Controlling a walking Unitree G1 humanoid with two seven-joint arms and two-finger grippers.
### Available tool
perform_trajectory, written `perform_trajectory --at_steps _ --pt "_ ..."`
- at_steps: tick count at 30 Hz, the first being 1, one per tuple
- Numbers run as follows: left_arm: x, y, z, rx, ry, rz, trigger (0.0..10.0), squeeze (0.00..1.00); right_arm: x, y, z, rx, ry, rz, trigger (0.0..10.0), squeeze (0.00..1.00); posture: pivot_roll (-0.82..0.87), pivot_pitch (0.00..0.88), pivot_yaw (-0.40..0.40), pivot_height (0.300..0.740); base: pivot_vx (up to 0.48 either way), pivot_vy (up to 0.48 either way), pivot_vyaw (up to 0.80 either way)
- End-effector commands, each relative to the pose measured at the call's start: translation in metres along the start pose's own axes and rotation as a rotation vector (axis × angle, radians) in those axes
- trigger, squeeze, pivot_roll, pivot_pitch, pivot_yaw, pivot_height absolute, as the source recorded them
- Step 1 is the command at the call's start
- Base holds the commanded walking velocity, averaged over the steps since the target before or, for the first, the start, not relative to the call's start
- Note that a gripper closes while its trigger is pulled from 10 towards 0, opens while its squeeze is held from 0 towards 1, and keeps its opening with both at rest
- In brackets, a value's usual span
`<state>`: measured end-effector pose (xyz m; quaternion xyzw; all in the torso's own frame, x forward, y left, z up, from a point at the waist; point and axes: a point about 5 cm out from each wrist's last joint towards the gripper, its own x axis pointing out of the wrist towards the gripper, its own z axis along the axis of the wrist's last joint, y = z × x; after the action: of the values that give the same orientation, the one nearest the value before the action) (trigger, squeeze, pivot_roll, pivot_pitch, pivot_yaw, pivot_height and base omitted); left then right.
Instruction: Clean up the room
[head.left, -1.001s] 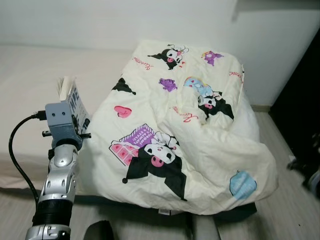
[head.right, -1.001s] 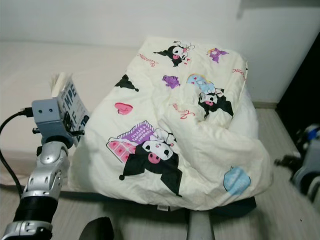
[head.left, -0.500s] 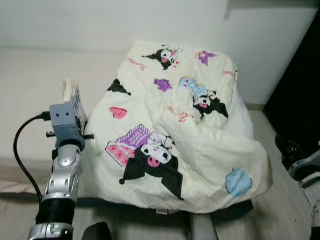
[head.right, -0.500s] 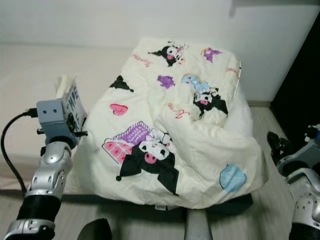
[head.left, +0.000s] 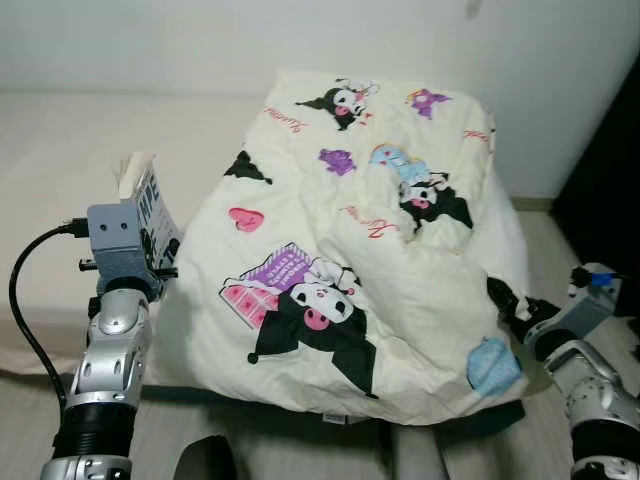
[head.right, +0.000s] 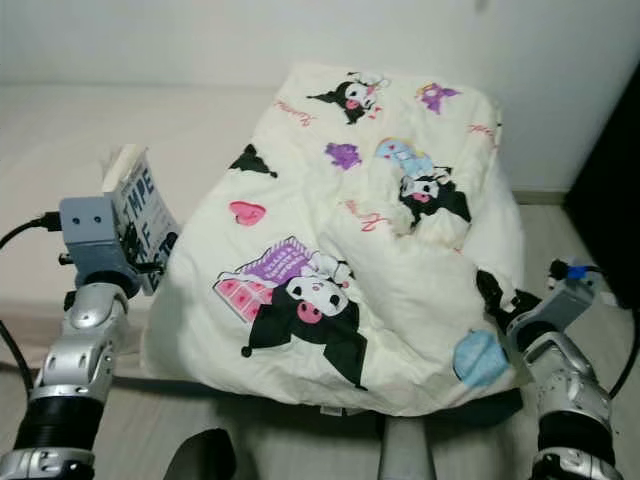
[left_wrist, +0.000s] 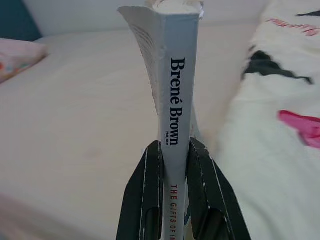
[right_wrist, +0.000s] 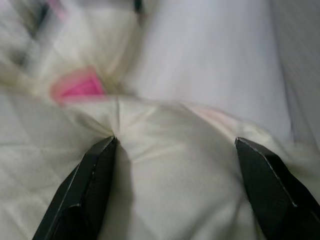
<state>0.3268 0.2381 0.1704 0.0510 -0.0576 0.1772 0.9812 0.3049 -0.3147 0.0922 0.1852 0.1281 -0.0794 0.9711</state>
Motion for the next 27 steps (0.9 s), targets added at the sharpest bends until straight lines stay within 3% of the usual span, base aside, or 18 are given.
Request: perform_trajectory --at_steps 1,3,4,5,6,11,15,18,19,20,23,26,27 --pt "0.001 0.011 0.007 0.032 -0.030 0.020 10.0 0.00 0.000 -0.005 -0.014 -0.044 0.060 -0.053 10.0 0.00 0.04 0.183 0.080 0.500 0.000 0.000 0.00" --pt "0.001 0.012 0.008 0.034 -0.030 0.021 10.0 0.00 0.000 -0.005 -0.014 -0.051 0.054 -0.058 10.0 0.00 0.03 0.185 0.080 0.500 0.000 0.000 0.00" --pt "0.001 0.012 0.008 0.035 -0.028 0.020 10.0 0.00 0.000 -0.007 -0.015 -0.076 0.058 -0.085 4.6 0.00 0.03 0.184 0.080 0.500 0.000 0.000 0.00" --pt "0.001 0.012 0.008 0.035 -0.028 0.020 10.0 0.00 0.000 -0.007 -0.015 -0.076 0.058 -0.085 4.6 0.00 0.03 0.184 0.080 0.500 0.000 0.000 0.00" --pt "0.001 0.011 0.007 0.035 -0.026 0.019 10.0 0.00 0.000 -0.009 -0.016 -0.073 0.057 -0.097 0.0 0.00 0.03 0.186 0.079 0.500 0.000 0.000 0.00" --pt "-0.001 0.005 0.006 0.024 -0.016 0.008 10.0 0.00 -0.002 -0.018 -0.014 -0.079 0.052 -0.119 0.0 0.00 0.02 0.180 0.069 0.500 0.000 0.000 0.00" --pt "0.000 -0.003 0.007 -0.010 -0.016 0.006 10.0 0.00 -0.015 -0.030 0.017 -0.105 -0.048 -0.174 0.0 0.00 -0.03 0.169 0.051 0.500 0.000 0.000 0.00" --pt "0.000 -0.004 0.007 -0.014 -0.015 0.005 10.0 0.00 -0.017 -0.031 0.022 -0.116 -0.062 -0.182 0.0 0.00 -0.03 0.169 0.051 0.500 0.000 0.000 0.00" --pt "0.001 -0.008 0.006 -0.023 -0.012 0.000 10.0 0.00 -0.022 -0.031 0.037 -0.137 -0.100 -0.196 0.0 0.00 -0.07 0.157 0.041 0.500 0.000 0.000 0.00" --pt "0.001 -0.008 0.006 -0.023 -0.012 0.000 10.0 0.00 -0.022 -0.031 0.037 -0.137 -0.100 -0.196 0.0 0.00 -0.07 0.157 0.041 0.500 0.000 0.000 0.00" --pt "0.002 -0.019 0.003 -0.055 -0.008 -0.014 10.0 0.00 -0.044 -0.019 0.088 -0.239 -0.212 -0.189 0.0 0.00 -0.10 0.143 0.028 0.500 0.000 0.000 0.00" --pt "0.002 -0.022 0.003 -0.062 -0.007 -0.016 10.0 0.00 -0.050 -0.017 0.101 -0.279 -0.225 -0.187 0.0 0.00 -0.12 0.135 0.022 0.500 0.000 0.000 0.00" --pt "0.003 -0.026 0.002 -0.075 -0.006 -0.019 10.0 0.00 -0.061 -0.016 0.122 -0.338 -0.229 -0.201 0.0 0.00 -0.14 0.128 0.014 0.500 0.000 0.000 0.00"
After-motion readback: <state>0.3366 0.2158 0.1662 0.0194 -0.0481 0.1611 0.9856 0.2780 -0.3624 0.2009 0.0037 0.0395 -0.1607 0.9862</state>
